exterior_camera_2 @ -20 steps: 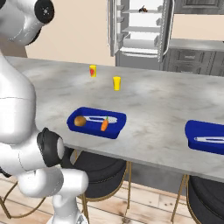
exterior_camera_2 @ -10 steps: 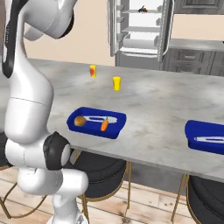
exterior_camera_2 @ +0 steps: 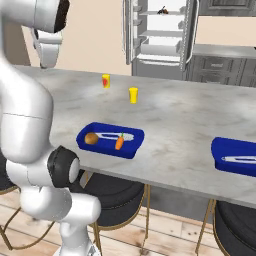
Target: Gather the carrot and potato from the fridge and place them on a tray on the dining counter. Then gather the fish and chicken drumstick from the fridge and place them on the other tray.
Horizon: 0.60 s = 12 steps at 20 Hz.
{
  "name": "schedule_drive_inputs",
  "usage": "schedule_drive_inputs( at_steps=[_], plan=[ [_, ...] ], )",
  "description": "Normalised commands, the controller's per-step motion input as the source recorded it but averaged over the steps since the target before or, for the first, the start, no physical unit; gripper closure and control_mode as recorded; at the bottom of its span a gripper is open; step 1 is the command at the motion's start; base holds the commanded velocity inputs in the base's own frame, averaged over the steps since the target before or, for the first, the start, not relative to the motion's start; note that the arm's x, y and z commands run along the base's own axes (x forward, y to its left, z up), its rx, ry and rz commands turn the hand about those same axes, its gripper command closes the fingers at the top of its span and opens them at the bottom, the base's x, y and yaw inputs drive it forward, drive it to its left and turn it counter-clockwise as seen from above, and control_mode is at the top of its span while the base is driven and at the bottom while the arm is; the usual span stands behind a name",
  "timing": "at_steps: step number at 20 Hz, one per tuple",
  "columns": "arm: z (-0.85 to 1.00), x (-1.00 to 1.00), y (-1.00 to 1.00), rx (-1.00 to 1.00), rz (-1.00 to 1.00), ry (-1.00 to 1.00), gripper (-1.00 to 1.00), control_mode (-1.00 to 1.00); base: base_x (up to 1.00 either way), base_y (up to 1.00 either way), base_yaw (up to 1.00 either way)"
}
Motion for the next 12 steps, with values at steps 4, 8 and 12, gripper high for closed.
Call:
schedule_drive_inputs(
  at_steps=[4,8,12],
  plan=[
    [-1.00,-1.00,0.00,-0.44,0.00,-0.22,-1.00,-1.00,0.00,0.00,0.00],
    [-1.00,-0.93,-0.09,-0.40,0.00,-0.25,-1.00,-1.00,0.00,0.00,0.00],
    [-0.93,-0.61,-0.55,-0.39,0.07,-0.22,-1.00,-1.00,0.00,0.00,0.00]
  ],
)
